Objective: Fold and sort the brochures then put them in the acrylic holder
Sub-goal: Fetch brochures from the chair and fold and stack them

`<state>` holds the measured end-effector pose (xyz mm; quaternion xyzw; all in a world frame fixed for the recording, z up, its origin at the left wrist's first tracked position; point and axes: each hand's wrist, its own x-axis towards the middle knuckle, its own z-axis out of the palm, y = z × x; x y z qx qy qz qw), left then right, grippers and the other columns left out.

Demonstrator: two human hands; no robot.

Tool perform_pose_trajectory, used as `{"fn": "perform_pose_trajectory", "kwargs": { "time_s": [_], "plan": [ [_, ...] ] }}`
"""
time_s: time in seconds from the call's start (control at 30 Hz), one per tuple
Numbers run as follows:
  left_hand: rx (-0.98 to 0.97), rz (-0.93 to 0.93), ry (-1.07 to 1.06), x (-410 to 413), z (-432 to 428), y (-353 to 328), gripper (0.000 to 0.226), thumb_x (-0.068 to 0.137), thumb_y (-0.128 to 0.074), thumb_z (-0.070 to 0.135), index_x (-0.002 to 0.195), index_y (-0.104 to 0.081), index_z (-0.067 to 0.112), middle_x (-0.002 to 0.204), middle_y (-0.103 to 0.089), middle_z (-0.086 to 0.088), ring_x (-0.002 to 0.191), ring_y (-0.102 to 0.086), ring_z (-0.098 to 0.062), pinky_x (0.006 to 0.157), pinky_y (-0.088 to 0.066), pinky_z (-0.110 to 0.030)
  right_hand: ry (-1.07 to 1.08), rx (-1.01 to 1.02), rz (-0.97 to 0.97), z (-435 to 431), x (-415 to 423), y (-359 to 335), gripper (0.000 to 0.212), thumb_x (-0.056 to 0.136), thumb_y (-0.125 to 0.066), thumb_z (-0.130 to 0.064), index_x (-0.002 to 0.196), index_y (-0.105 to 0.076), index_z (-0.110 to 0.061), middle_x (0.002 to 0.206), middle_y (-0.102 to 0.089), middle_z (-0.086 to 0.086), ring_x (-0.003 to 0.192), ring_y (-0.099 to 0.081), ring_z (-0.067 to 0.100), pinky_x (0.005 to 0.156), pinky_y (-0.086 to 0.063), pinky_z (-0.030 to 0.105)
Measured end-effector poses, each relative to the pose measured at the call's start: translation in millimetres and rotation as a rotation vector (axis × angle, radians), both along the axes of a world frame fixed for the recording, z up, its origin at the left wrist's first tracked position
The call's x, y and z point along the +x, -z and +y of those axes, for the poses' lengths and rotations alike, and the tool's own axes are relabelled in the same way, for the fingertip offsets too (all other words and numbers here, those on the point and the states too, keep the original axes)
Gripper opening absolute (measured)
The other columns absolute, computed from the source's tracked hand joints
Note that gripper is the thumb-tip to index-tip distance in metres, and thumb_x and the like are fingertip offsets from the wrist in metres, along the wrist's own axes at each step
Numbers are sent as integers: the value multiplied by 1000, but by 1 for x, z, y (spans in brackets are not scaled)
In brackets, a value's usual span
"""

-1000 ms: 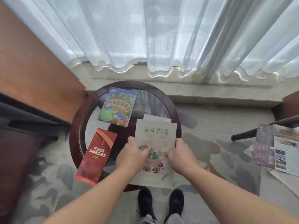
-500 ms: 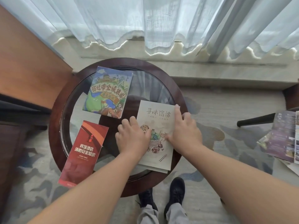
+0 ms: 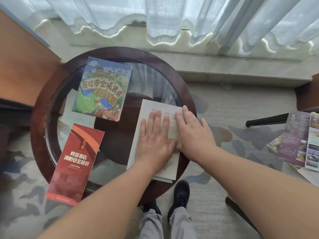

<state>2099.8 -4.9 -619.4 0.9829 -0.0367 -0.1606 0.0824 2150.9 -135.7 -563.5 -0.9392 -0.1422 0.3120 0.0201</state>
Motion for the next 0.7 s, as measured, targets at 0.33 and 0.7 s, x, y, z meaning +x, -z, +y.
{"fn": "perform_pose_trajectory", "kwargs": {
  "time_s": [0.33, 0.7],
  "plan": [
    [112, 61, 42, -66, 37, -12, 80, 94, -13, 62, 153, -10, 8, 161, -1, -22, 150, 0, -35, 118, -7, -50, -53, -62, -10, 2, -9, 5, 132, 72, -73, -63, 152, 23, -20, 162, 25, 5, 150, 19, 25, 120, 5, 51],
    [153, 212, -25, -56, 10, -13, 88, 87, -5, 74, 140, 42, 22, 152, 39, -21, 140, 36, -39, 117, 16, -53, -45, -75, 64, 6, -13, -2, 122, 80, -74, -50, 155, 17, -19, 164, 20, 4, 152, 11, 26, 122, -2, 52]
  ]
}}
